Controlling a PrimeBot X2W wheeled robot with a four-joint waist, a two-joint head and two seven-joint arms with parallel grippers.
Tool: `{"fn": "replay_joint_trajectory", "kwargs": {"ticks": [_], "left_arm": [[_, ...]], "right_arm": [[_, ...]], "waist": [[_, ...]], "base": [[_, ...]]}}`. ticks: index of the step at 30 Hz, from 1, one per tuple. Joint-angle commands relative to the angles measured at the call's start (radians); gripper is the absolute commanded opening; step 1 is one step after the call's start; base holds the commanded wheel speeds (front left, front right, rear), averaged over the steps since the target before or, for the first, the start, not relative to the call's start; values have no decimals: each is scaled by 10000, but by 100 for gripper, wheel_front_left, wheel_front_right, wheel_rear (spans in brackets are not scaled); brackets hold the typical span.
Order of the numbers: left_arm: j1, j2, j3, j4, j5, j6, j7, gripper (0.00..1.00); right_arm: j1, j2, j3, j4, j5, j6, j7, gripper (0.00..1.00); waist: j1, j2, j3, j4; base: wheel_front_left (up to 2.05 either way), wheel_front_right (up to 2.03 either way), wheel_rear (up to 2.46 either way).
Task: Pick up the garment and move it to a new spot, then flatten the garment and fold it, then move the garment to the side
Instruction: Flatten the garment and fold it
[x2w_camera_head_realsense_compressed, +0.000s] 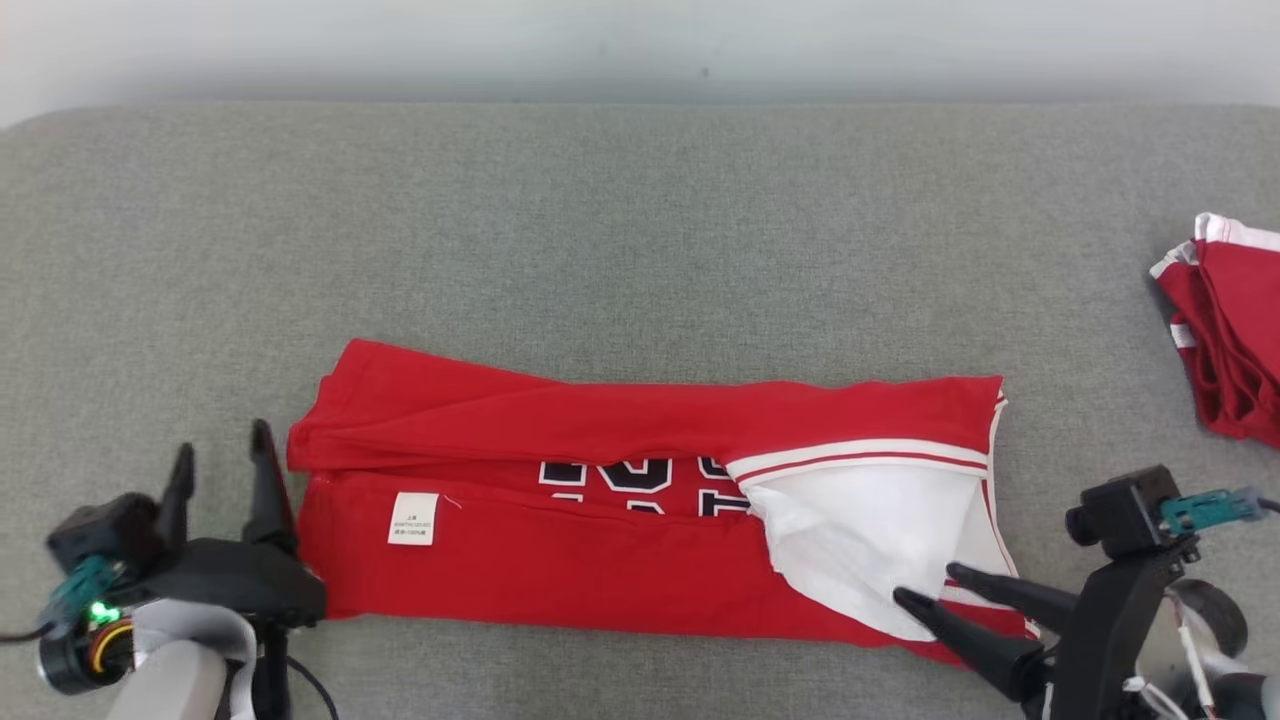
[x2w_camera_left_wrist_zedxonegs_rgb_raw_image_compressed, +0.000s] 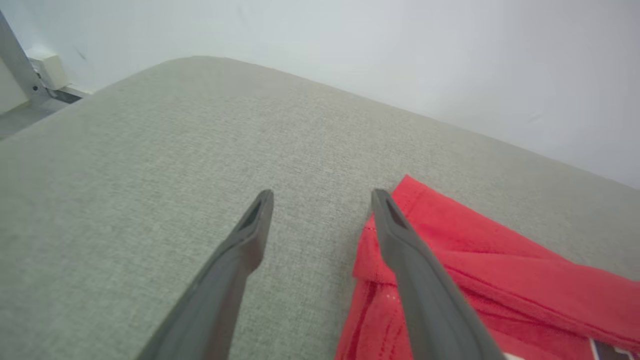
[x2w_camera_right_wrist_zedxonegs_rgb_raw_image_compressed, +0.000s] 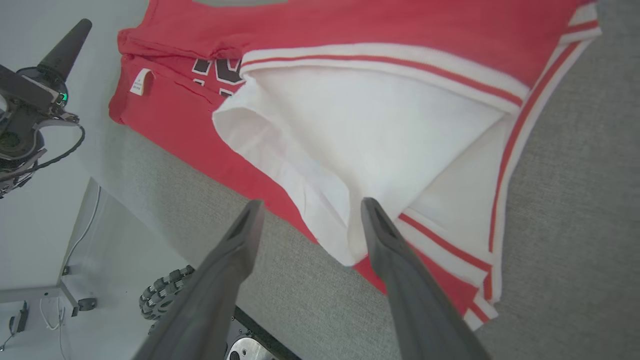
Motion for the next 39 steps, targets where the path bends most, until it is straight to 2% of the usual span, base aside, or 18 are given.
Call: {"fn": "replay_joint_trajectory", "kwargs": {"ticks": [1, 4, 7, 11, 16, 21, 26, 31, 39], "left_arm": [[297, -64, 194, -254, 193, 63, -24, 100], [1077, -311, 1092, -1696, 973, -76, -25, 100], [2040, -805, 1604, -3264, 1870, -155, -27, 100], [3075, -1304, 1919, -4775, 2555, -867, -26, 100], [3927, -1606, 2171, -5619, 3009, -1876, -28, 100], [4350, -1511, 1955, -5557, 3083, -2377, -29, 100], [4429, -1119, 1627, -5412, 2862, -2543, 53, 100], [4492, -817, 1479, -5381, 2731, -2558, 288, 100], [4548, -617, 1358, -5412, 2750, -2522, 415, 100]], "right_arm": [[108, 61, -95, -80, -70, -22, -73, 100], [333, 262, -504, -188, -187, -22, -332, 100], [660, 665, -1173, -234, -461, -22, -777, 100], [1049, 1713, -2388, 181, -1264, -22, -1394, 100], [866, 3424, -3636, 949, -2784, -22, -1307, 100], [354, 4424, -4166, 1339, -4065, -22, -437, 100], [-197, 4706, -4523, 1379, -5133, -22, 417, 100], [-617, 4724, -4905, 1728, -6154, -22, 1347, 100], [-1091, 4724, -5200, 2203, -6900, -23, 2011, 100]], "waist": [[0, 0, -87, 40], [0, 0, -281, 92], [0, 0, -532, 179], [0, 0, -813, 234], [0, 0, -992, 281], [0, 0, -1018, 439], [0, 0, -1026, 679], [0, 0, -1060, 916], [0, 0, -1041, 1214]], "base": [[0, 0, 0], [0, 0, 0], [0, 0, 0], [0, 0, 0], [0, 0, 0], [0, 0, 0], [0, 0, 0], [0, 0, 0], [0, 0, 0]]}}
